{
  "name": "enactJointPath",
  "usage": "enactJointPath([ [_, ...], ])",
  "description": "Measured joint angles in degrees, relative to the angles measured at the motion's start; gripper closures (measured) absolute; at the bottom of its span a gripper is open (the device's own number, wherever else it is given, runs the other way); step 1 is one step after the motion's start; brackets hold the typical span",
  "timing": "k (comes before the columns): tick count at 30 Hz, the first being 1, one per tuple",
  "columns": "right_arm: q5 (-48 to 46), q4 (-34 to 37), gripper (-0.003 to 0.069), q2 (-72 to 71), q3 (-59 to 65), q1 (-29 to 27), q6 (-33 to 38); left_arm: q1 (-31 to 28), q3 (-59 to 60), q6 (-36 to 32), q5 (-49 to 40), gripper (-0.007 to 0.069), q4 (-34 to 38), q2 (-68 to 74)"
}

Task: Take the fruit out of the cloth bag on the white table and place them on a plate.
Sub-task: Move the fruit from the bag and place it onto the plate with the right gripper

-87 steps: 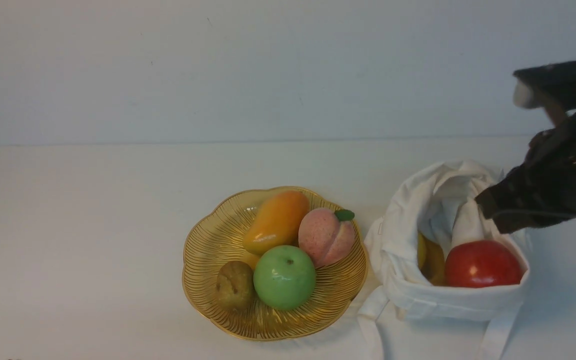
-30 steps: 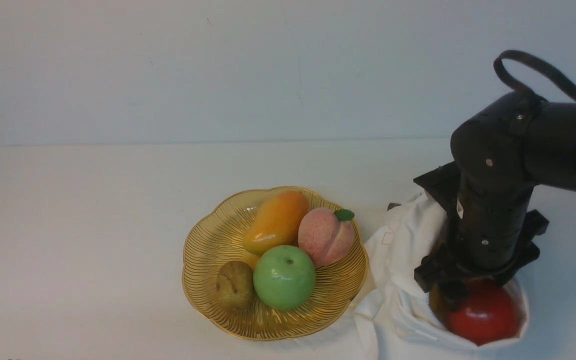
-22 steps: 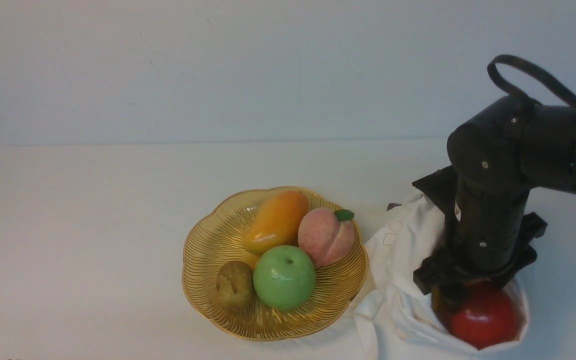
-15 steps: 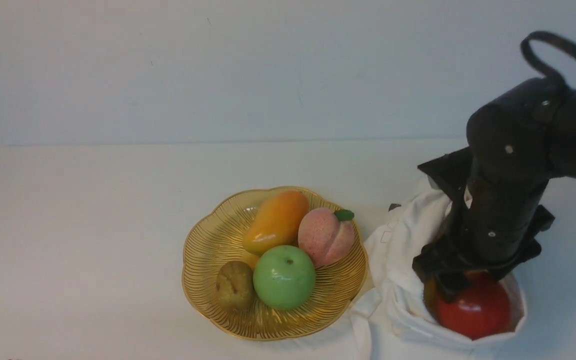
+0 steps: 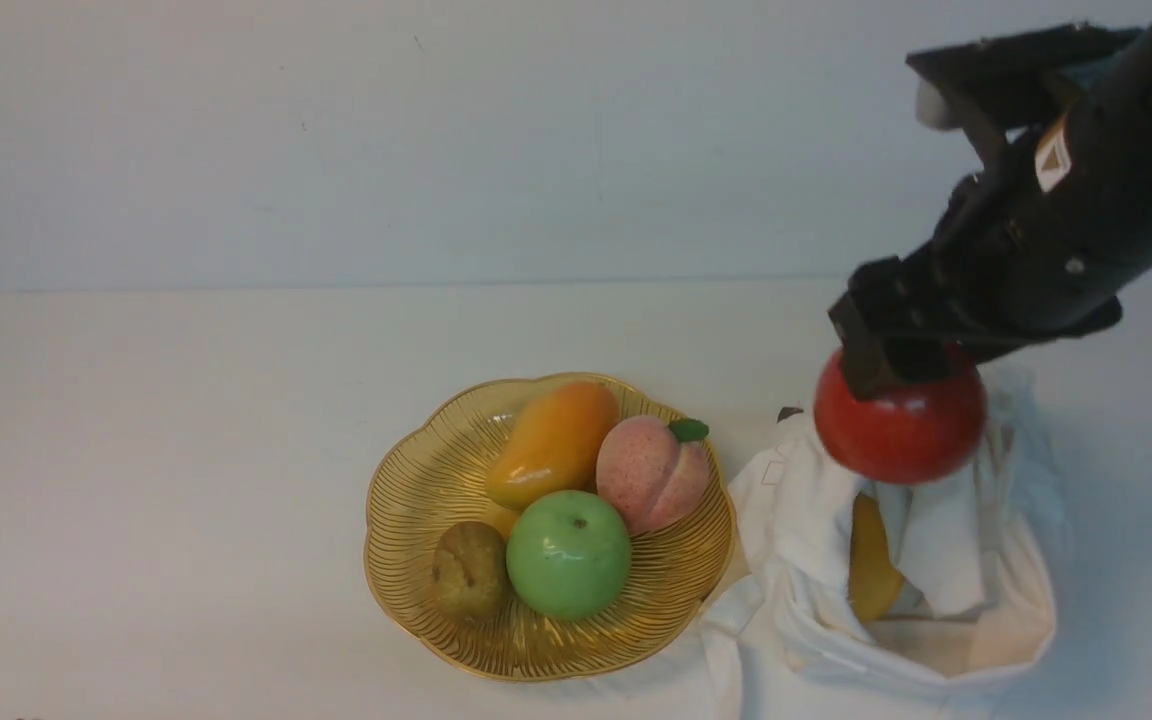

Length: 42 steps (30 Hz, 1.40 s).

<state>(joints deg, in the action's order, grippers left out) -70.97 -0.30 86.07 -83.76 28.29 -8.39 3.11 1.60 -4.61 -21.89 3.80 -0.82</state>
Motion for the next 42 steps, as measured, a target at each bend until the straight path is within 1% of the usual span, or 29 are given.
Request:
enactJointPath([
  [1, 0.4, 1.9, 0.0154, 0.2, -1.2, 0.0, 1.1, 0.0, 0.0, 0.0, 0.0, 0.0632, 0.0, 0.0],
  [3, 3.4, 7.7, 0.0154, 1.7, -3.4, 0.3, 4.9, 0.0, 0.0, 0.0, 0.0, 0.0632, 0.0, 0.0],
  [4, 3.7, 8.1, 0.0154, 1.9, -3.5, 0.4, 5.2, 0.0, 0.0, 0.0, 0.0, 0.0632, 0.0, 0.0],
  [7, 6.7, 12.1, 0.0154, 5.3, -4.0, 2.3, 9.2, 0.0, 0.0, 0.0, 0.0, 0.0632, 0.0, 0.0],
  [9, 7.2, 13.1, 0.0154, 7.9, -4.1, 3.7, 10.8, 0.0, 0.0, 0.0, 0.0, 0.0632, 0.0, 0.0],
  [11, 7.6, 13.2, 0.0154, 12.7, -4.1, 5.7, 12.9, 0.0, 0.0, 0.0, 0.0, 0.0632, 0.0, 0.0],
  [13, 7.8, 13.0, 0.0154, 15.2, -4.1, 6.5, 13.8, 0.0, 0.0, 0.0, 0.0, 0.0632, 0.0, 0.0],
  [15, 8.1, 11.3, 0.0154, 18.4, -4.1, 7.2, 14.2, 0.0, 0.0, 0.0, 0.0, 0.0632, 0.0, 0.0],
  [18, 8.7, 7.1, 0.0154, 21.9, -4.1, 7.3, 12.8, 0.0, 0.0, 0.0, 0.0, 0.0632, 0.0, 0.0],
  [22, 9.1, 5.0, 0.0154, 23.6, -4.1, 7.3, 11.2, 0.0, 0.0, 0.0, 0.0, 0.0632, 0.0, 0.0],
  [29, 12.1, 6.8, 0.0154, 23.9, -4.1, 8.1, 10.7, 0.0, 0.0, 0.0, 0.0, 0.0632, 0.0, 0.0],
  [34, 12.2, 6.8, 0.0152, 23.9, -4.1, 9.0, 11.2, 0.0, 0.0, 0.1, 0.0, 0.0632, 0.0, 0.0],
  [36, 12.1, 6.8, 0.0123, 23.9, -4.1, 9.1, 11.2, 0.0, 0.0, 0.1, 0.0, 0.0632, 0.0, 0.0],
  [40, 11.7, 6.8, 0.0012, 23.9, -4.1, 9.1, 10.7, 0.0, 0.0, 0.1, 0.0, 0.0632, 0.0, 0.0],
  [42, 11.1, 6.7, -0.0016, 23.9, -4.2, 9.1, 10.5, 0.0, 0.0, 0.1, 0.0, 0.0632, 0.0, 0.0],
])
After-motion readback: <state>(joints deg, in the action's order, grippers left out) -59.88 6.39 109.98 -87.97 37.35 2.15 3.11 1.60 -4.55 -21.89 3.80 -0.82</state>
